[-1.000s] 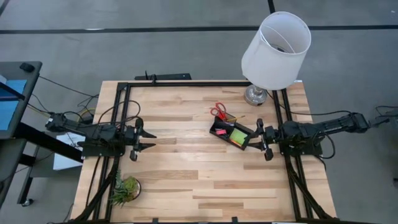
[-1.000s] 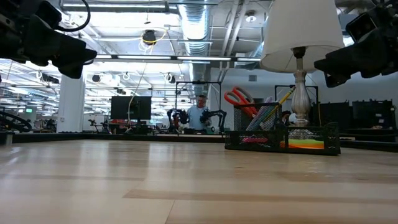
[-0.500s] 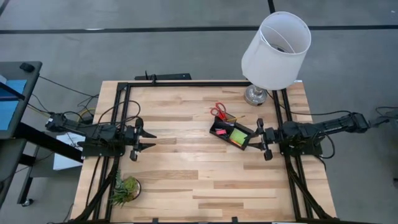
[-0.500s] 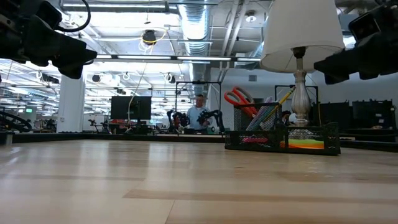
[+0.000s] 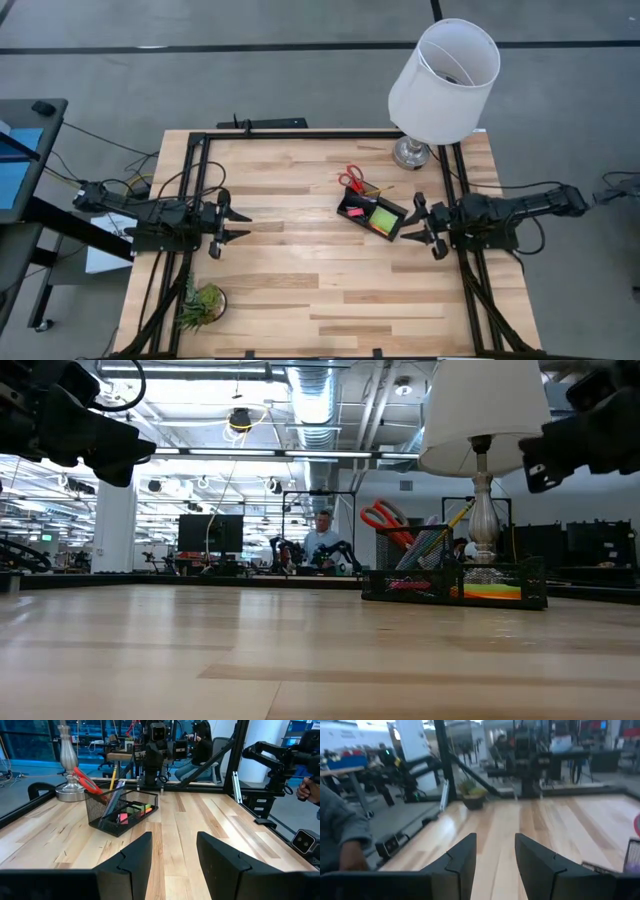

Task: Pick and place office supplies into organizer
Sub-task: Return to Home Position

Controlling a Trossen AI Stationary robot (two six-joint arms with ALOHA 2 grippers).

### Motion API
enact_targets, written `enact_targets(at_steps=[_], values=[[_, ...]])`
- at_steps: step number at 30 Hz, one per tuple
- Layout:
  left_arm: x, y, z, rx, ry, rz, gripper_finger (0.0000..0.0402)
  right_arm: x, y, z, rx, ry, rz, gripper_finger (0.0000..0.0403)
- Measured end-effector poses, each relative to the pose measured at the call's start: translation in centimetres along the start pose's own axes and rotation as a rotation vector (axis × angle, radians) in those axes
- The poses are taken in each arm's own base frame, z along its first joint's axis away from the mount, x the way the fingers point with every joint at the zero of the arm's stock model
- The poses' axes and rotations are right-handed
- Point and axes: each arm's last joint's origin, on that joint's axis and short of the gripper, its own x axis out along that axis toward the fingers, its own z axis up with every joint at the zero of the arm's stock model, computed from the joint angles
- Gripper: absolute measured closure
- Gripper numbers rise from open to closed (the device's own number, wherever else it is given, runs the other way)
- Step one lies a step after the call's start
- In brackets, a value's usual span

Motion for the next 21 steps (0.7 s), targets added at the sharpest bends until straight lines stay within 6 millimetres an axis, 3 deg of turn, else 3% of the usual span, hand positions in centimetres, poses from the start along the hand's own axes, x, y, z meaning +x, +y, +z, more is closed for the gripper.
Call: enact_targets(at_steps=[8, 21], values=[[0.0, 0.0, 0.0, 0.000, 0.000, 0.000, 0.0254, -1.3, 0.2, 0.4, -0.018, -0.076, 0.005, 0.0275], [0.0, 0.0, 0.0, 0.000, 0.001, 0.000, 0.0254, -0.6, 0.0, -0.4, -0.058, 0.028, -0.030, 0.0275]])
